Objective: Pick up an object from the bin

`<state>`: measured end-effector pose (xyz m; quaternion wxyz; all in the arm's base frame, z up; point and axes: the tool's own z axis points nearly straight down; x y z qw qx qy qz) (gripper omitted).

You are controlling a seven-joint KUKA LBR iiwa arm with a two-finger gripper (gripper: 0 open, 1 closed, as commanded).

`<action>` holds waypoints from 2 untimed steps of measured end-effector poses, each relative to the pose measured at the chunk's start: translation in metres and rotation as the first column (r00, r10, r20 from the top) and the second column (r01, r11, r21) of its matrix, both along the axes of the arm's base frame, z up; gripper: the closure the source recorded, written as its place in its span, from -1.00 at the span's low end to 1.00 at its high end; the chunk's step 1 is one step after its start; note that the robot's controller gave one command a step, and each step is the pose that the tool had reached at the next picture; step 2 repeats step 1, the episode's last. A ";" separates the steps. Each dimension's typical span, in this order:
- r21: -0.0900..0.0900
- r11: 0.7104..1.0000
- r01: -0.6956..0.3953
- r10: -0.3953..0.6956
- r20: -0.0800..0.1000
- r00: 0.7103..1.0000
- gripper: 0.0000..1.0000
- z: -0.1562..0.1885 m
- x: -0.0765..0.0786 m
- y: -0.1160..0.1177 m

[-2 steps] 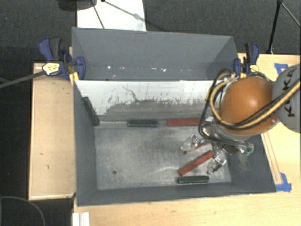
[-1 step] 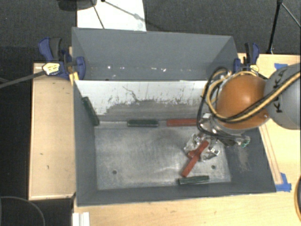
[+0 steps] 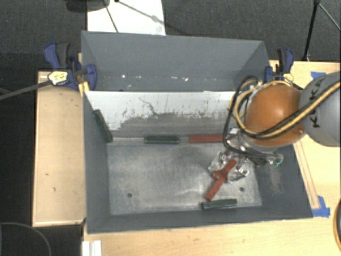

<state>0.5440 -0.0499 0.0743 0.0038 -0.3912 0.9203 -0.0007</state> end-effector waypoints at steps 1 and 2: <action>-0.002 1.000 0.030 -0.030 0.001 1.000 1.00 0.173 0.004 -0.003; -0.002 1.000 0.030 -0.030 0.001 1.000 1.00 0.173 0.004 -0.003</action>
Offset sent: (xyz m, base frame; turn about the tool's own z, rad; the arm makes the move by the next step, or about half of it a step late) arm 0.0000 0.0000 0.0000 0.0000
